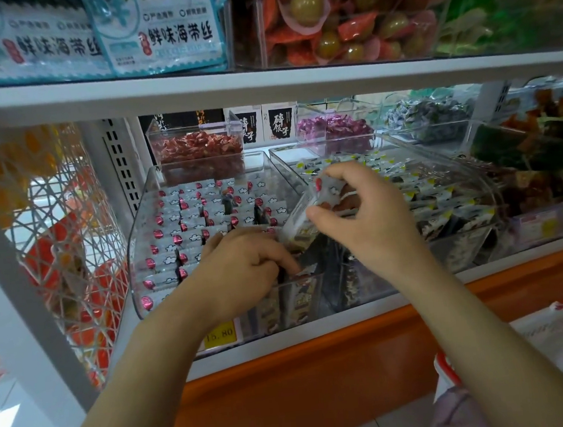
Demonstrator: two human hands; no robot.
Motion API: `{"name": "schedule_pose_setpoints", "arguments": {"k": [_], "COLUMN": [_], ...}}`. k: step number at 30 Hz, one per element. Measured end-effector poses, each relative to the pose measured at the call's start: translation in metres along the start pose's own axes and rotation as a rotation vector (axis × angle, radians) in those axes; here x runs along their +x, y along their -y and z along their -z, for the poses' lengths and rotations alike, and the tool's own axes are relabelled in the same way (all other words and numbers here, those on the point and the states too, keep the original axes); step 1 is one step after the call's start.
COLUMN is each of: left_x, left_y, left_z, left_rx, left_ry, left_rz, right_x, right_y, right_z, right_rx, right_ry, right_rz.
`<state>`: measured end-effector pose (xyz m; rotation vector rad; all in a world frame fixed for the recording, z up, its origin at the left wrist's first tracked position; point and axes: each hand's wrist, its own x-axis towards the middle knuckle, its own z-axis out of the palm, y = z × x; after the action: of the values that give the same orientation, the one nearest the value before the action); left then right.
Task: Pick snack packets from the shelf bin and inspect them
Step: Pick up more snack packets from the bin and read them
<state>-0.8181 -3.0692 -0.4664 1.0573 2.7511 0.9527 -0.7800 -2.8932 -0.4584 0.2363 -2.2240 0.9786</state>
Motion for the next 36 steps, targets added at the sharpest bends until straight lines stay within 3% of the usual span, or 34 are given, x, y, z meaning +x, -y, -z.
{"name": "schedule_pose_setpoints", "arguments": {"k": [6, 11, 13, 18, 24, 28, 36], "left_x": [-0.001, -0.006, -0.006, -0.005, -0.005, -0.005, -0.003], "left_y": [0.004, 0.005, 0.007, 0.01, 0.011, 0.013, 0.01], "left_z": [-0.001, 0.009, 0.012, 0.013, 0.015, 0.015, 0.013], "left_rx": [0.014, -0.087, -0.08, -0.078, -0.073, -0.068, -0.129], "left_ry": [0.01, -0.184, -0.23, -0.262, -0.311, -0.35, -0.517], "left_rz": [-0.079, -0.032, -0.018, 0.002, 0.038, 0.071, 0.091], "right_x": [0.005, 0.005, 0.01, 0.033, 0.049, 0.048, 0.03], "right_y": [-0.002, -0.007, -0.004, 0.006, 0.001, -0.003, 0.01], "right_z": [-0.012, -0.012, -0.011, -0.012, -0.037, -0.034, -0.009], "right_rx": [-0.468, -0.681, -0.65, -0.49, -0.748, -0.595, -0.202], "right_ry": [0.261, 0.501, 0.507, 0.283, 0.504, 0.353, -0.167], "right_rz": [0.21, 0.25, 0.233, 0.172, 0.128, 0.172, 0.079]}}
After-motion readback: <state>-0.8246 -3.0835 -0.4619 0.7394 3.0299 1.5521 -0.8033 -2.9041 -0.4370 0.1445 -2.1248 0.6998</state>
